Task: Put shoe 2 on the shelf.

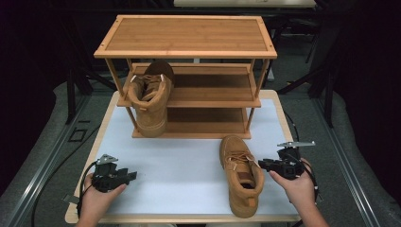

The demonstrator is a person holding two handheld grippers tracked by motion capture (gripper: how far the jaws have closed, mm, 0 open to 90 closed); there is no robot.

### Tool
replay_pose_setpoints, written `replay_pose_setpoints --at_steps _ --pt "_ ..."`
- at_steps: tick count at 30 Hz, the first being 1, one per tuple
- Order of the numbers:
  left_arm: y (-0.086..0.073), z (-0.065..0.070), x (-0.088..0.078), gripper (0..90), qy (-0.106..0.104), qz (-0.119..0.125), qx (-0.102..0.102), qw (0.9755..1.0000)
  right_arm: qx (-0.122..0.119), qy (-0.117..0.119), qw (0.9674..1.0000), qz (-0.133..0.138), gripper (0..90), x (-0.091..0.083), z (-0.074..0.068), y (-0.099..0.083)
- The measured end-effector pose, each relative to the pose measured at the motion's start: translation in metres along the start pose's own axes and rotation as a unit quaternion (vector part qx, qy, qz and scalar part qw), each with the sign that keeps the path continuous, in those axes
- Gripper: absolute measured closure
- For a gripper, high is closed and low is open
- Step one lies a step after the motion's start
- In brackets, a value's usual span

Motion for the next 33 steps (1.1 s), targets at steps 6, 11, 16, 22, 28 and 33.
replay_pose_setpoints --at_steps 6,11,16,22,28,33 --pt "0.000 0.000 0.002 53.3 -0.002 -0.004 0.001 1.0000 -0.026 -0.037 0.9922 -0.116 72.3 -0.027 -0.011 0.024" --pt "-0.001 0.000 0.002 53.2 -0.001 -0.003 0.002 1.0000 -0.042 -0.067 0.9755 -0.205 70.0 -0.039 -0.026 0.037" --pt "-0.001 -0.001 0.001 53.2 0.000 -0.003 -0.001 1.0000 -0.025 -0.048 0.9711 -0.232 67.4 -0.060 -0.046 0.056" --pt "-0.001 -0.001 0.000 53.2 -0.001 -0.002 0.000 1.0000 -0.044 -0.034 0.9706 -0.234 61.1 -0.066 -0.069 0.060" --pt "0.000 -0.002 0.000 53.2 0.001 0.002 -0.002 1.0000 -0.052 -0.028 0.9681 -0.244 73.3 -0.042 -0.069 0.046" --pt "0.000 -0.002 0.001 53.3 0.001 0.001 -0.003 1.0000 -0.056 -0.027 0.9685 -0.241 81.1 -0.044 -0.062 0.050"
Point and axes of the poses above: each handheld gripper's, and its own axes: x roughly forward along the jaws, y roughly out of its top, z roughly to its right, the point moved 4 cm from there along x, roughly forward along the jaws, and after that the axes turned 5 degrees about -y, right-handed, at the moved point
